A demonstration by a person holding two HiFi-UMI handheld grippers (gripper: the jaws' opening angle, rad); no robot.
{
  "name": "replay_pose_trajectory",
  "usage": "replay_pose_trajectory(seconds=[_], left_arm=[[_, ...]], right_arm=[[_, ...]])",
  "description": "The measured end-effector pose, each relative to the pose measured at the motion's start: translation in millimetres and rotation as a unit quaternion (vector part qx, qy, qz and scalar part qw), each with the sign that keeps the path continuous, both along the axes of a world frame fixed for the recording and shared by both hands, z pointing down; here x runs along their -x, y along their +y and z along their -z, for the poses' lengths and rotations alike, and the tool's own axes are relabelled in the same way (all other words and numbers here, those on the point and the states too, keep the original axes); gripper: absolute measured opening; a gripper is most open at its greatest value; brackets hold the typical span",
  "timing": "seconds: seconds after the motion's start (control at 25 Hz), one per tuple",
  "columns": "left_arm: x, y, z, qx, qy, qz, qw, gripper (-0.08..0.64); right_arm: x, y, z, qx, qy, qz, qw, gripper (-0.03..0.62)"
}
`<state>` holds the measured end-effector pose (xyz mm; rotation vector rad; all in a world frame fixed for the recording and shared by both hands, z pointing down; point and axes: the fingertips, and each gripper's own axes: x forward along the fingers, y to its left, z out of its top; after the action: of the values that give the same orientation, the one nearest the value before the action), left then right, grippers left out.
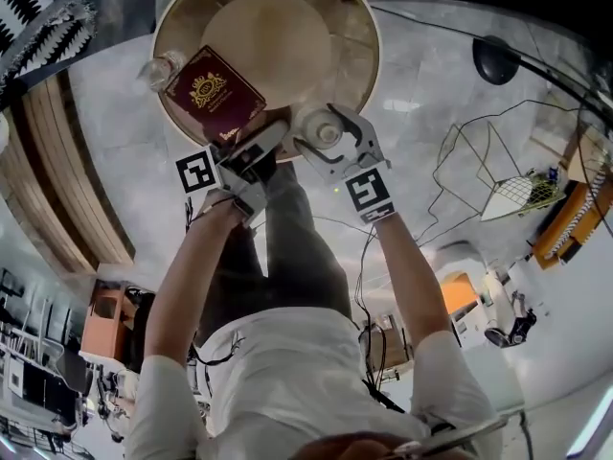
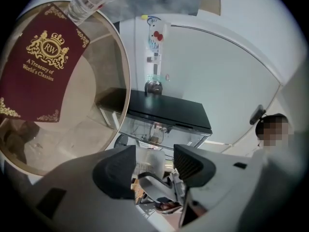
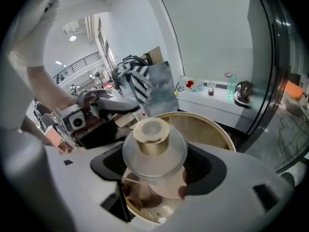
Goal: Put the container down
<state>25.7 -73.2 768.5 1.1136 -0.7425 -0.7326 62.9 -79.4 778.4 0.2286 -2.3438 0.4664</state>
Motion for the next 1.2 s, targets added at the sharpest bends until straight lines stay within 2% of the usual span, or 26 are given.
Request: replay_pose_trajectory(seconds=[0.16,0.68,1.0,1.12,1.2], left_arm=[[-3.8,7.4,-18.5,0.009,0.005,0.005,0.9999,0.219],[-4.1,32.3,-71.2,0.037,-0.032,-0.014,0.9987,0.219],[-2.3,37.5,-86.6,0.047,-0.026,-0.01,0.9985,0.219],[-1.2,35.4,-89.9,0.04,-0.045,-0.024,0.9979,0.219],[-1.4,34.8,-91.2,0.041,-0.042,-0.022,0.998,0.219]], right_arm=[[-6.7,0.9,-47.6,0.004,0.024,0.005,1.0,0.339],[-19.7,2.8,-158.8,0.004,0.075,-0.002,0.997,0.339],[-24.4,0.2,-192.8,-0.007,0.094,-0.007,0.995,0.339],[-24.3,-0.6,-197.8,-0.008,0.095,-0.012,0.995,0.339],[-24.0,-0.7,-201.1,-0.008,0.094,-0.016,0.995,0.339]])
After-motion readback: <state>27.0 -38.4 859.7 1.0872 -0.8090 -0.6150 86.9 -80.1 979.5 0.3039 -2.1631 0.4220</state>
